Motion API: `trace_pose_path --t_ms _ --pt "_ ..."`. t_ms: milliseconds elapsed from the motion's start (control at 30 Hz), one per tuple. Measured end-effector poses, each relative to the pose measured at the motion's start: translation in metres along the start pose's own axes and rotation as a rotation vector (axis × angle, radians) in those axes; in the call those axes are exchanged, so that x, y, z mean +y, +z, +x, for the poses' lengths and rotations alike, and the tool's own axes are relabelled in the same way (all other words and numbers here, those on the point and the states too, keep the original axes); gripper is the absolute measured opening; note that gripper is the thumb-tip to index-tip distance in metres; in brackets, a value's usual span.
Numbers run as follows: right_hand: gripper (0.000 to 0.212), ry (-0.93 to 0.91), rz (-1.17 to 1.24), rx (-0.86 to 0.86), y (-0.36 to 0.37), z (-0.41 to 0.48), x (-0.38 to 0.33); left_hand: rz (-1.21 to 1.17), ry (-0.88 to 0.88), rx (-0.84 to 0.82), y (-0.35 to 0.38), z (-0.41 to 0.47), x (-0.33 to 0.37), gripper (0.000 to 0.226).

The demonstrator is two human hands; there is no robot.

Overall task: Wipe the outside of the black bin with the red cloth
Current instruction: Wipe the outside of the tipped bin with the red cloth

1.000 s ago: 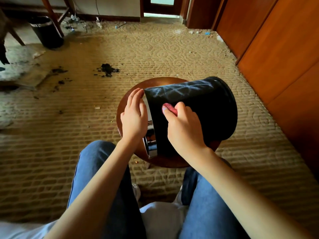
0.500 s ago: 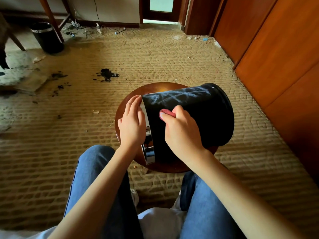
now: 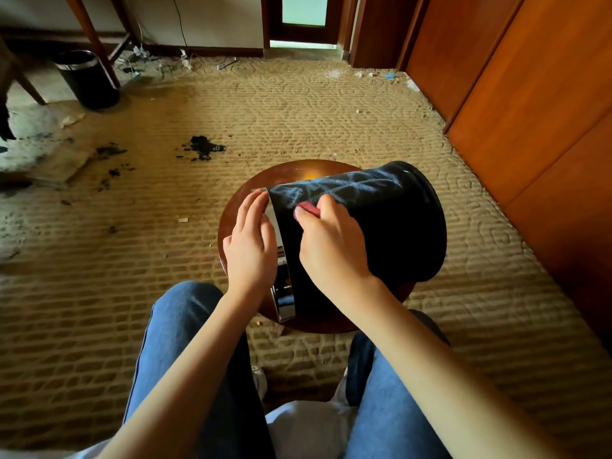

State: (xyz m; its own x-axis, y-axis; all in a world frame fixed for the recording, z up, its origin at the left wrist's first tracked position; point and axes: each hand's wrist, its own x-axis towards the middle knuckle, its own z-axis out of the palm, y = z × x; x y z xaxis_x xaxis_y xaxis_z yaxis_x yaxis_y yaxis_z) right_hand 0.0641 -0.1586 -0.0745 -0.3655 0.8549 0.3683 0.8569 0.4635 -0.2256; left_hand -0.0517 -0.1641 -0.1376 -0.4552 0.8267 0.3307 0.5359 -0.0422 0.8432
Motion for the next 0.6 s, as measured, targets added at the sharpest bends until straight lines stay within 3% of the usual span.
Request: trace_pose_path --t_ms 200,500,600 --pt "0.04 -0.026 -0.039 0.009 -0.005 -0.02 0.018 -0.017 -0.028 0.011 -0.001 0.008 -0.001 0.055" --pt "0.036 0.007 -0.081 -0.092 -0.009 0.0 0.014 0.01 -0.002 0.007 -0.003 0.005 -0.001 0.051" --pt "0.04 0.036 -0.059 -0.021 -0.01 -0.028 0.021 -0.054 -0.004 0.013 0.001 0.009 -0.006 0.05"
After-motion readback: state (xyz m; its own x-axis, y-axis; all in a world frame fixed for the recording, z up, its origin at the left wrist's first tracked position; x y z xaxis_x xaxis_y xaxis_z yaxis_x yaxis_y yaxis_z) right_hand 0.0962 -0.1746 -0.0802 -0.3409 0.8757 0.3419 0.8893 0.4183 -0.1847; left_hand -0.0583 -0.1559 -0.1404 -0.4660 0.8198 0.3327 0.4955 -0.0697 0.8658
